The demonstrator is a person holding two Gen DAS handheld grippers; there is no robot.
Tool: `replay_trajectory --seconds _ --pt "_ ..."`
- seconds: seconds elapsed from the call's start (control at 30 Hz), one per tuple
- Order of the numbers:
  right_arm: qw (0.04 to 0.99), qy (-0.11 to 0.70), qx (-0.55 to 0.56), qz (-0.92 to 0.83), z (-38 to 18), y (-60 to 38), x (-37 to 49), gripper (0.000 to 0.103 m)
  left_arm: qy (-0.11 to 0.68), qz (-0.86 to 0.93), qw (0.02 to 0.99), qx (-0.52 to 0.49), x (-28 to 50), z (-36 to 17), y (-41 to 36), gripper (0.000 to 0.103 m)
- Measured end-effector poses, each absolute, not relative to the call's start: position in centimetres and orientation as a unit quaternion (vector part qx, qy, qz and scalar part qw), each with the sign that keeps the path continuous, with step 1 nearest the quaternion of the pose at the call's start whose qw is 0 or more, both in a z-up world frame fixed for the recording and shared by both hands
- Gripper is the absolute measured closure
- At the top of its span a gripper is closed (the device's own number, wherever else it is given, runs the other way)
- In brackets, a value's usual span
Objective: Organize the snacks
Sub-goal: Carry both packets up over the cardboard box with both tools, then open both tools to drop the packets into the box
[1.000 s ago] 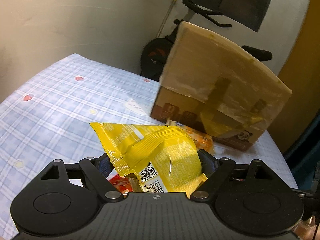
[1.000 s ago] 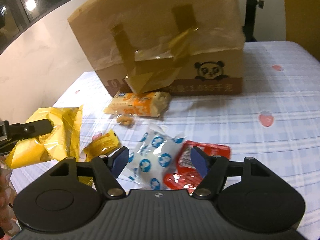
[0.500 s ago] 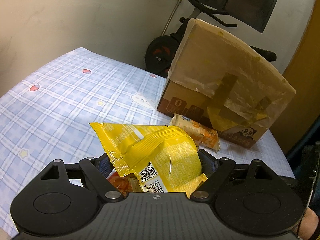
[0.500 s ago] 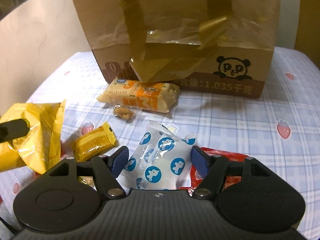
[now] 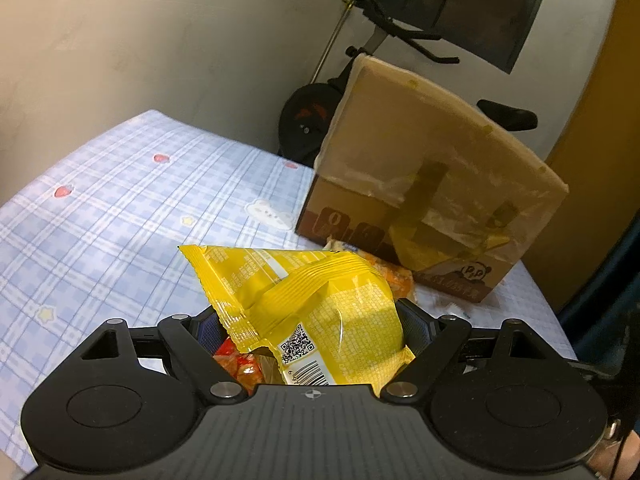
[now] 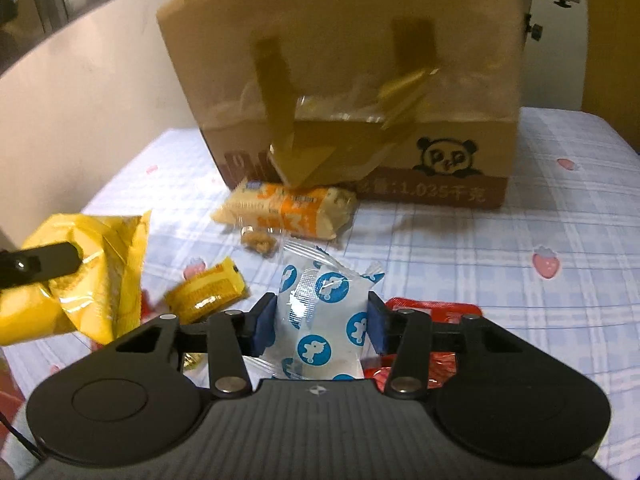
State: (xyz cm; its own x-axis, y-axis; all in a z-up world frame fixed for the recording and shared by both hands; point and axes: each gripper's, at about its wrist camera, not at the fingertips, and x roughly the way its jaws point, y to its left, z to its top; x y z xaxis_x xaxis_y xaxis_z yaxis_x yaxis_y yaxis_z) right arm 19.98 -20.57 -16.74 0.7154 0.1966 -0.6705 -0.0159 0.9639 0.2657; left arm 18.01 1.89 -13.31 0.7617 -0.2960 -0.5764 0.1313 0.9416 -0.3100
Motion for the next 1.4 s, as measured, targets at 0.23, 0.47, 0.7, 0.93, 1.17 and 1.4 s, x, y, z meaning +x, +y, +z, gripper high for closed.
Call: replay_trajectory --seconds 0.23,0.47,0.7,0.93,1.17,1.4 --pt "0.935 0.320 0.144 0.056 -13.0 -22.7 19.0 0.054 0.294 -0.126 0.941 -0.110 18.3 -10.5 1.5 0.016" --pt "0.954 0.243 0.157 0.074 -6.8 -24.8 19.6 0.054 0.238 -0.154 0.955 -0.084 20.4 -4.9 0.6 0.016" --pt "0.967 0.180 0.156 0.090 -0.2 -27.1 22.4 0.054 0.200 -0.193 0.957 -0.080 24.2 0.4 -2.0 0.016" --pt "0.975 0.169 0.129 0.061 1.7 -28.7 28.6 0.054 0.192 -0.208 0.956 -0.073 30.6 3.0 -6.6 0.016" --pt "0.970 0.217 0.109 0.031 -1.0 -29.3 33.3 0.054 0.210 -0.200 0.956 -0.048 36.9 1.9 -10.8 0.016" --pt "0.970 0.224 0.098 0.005 -1.9 -29.7 33.5 0.039 0.252 -0.188 0.949 0.012 39.8 1.3 -13.0 0.013"
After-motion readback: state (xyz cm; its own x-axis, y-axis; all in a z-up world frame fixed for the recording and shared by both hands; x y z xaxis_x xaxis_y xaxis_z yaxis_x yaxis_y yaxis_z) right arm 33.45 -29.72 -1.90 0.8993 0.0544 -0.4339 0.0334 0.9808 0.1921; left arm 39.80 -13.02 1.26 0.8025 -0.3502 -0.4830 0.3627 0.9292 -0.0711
